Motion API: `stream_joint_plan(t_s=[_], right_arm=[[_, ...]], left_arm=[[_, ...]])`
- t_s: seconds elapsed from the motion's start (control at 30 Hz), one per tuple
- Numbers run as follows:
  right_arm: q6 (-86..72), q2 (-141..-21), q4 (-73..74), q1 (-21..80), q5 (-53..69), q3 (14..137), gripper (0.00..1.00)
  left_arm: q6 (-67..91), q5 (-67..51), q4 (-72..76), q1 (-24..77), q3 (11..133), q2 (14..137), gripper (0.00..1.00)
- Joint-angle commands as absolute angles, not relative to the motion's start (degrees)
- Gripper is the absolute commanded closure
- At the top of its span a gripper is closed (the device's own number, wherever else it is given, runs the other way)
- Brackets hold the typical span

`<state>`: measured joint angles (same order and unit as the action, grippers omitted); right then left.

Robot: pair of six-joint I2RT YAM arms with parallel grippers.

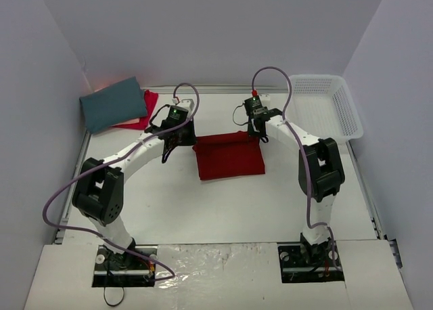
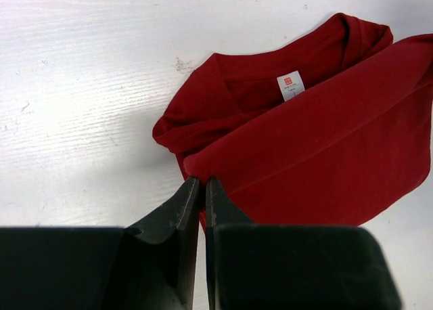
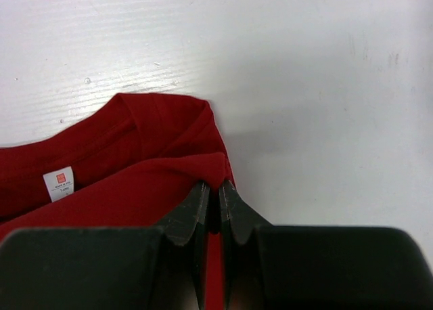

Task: Fold and stack the t-shirts
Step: Fold the long partially folded tshirt into a neat square

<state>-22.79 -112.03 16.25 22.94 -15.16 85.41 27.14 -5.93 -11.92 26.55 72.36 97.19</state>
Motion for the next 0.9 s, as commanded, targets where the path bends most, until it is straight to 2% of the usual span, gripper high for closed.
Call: stream_joint_plan(t_s=[0.0, 0.33, 0.4, 0.43, 0.47, 0.53, 0.63, 0.87], right_arm=[[-21.2, -114.5, 17.4, 20.9, -19.3, 88.7, 1.0], [-21.1, -119.1, 17.5, 20.6, -18.7, 93.0, 1.0], [-21.1, -119.9, 17.4, 20.6, -19.0, 93.5, 1.0], [-21.3, -120.1, 17.5, 20.5, -19.2, 94.0, 0.86], [-21.4, -120.2, 17.4, 20.5, -19.2, 94.3, 0.72], [-21.3, -120.8, 17.4, 20.6, -19.6, 95.4, 0.5], [-21.4, -121.3, 17.4, 20.4, -20.3, 96.5, 0.39], [-20.7, -119.2, 17.5, 20.4, -18.6, 100.5, 0.34]], left_arm=[[25.0, -3.0, -12.5, 24.5, 75.3, 97.3, 0.97], [24.8, -4.3, -11.5, 23.2, 76.5, 100.9, 0.98], [24.8, -4.1, -11.6, 23.1, 76.8, 101.9, 0.94], [24.7, -4.3, -11.6, 23.1, 77.1, 102.2, 0.9], [24.7, -4.3, -11.4, 23.1, 77.2, 102.4, 0.8], [24.7, -4.0, -11.2, 23.0, 77.2, 102.2, 0.76], [24.7, -3.3, -11.5, 22.8, 77.6, 101.8, 0.74], [25.7, -3.2, -12.5, 22.9, 79.0, 98.8, 0.74]])
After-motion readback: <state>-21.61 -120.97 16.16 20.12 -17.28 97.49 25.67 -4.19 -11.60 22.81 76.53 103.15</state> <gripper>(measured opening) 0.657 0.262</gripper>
